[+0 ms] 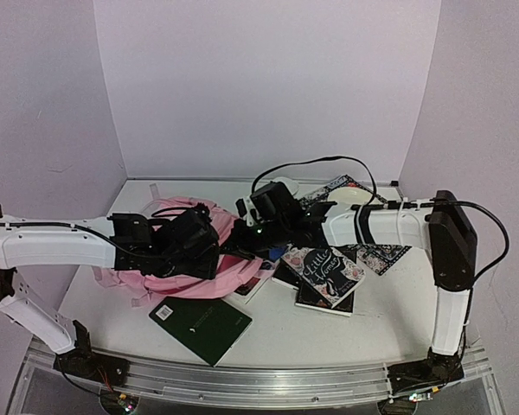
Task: Pack the student bag
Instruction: Pass from the right arm to the left
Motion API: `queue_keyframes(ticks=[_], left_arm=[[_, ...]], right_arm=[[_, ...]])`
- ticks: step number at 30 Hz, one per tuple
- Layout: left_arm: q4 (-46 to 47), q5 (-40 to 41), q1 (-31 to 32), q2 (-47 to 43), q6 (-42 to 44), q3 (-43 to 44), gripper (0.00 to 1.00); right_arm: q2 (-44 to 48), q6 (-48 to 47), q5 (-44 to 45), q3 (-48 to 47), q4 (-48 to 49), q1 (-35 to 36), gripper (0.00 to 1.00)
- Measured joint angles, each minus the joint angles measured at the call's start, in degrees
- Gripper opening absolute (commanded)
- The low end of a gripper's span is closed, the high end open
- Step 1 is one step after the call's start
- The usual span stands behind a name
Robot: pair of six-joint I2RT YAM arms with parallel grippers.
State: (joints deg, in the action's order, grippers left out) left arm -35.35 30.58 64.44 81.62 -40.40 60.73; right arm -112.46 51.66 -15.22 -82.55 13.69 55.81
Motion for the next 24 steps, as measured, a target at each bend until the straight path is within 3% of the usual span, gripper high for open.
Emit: queue_keyframes(ticks=[3, 9, 16, 19, 24], left_arm=[[0.4, 1.6, -0.2, 0.2, -0.1, -1.6, 0.57], [1.8, 1.2, -0.1, 1.3, 0.2, -2.1, 0.66], [6.2, -0.5, 0.8, 1.2, 3.3, -3.7, 0.66], [7.0, -0.6, 1.0, 1.4, 4.4, -4.3, 0.59], [7.9, 1.0, 0.7, 2.8, 4.9, -4.3, 0.26]], right_arm=[[-0.1, 0.0, -0.1, 0.0, 0.0, 0.0, 0.05], [-0.4, 0.0, -0.2, -0.1, -0.1, 0.0, 0.05], [-1.2, 0.1, -0.6, -1.0, 0.1, 0.0, 0.05], [-1.2, 0.2, -0.8, -1.2, 0.3, 0.0, 0.05], [-1.2, 0.2, -0.9, -1.2, 0.4, 0.0, 0.14]])
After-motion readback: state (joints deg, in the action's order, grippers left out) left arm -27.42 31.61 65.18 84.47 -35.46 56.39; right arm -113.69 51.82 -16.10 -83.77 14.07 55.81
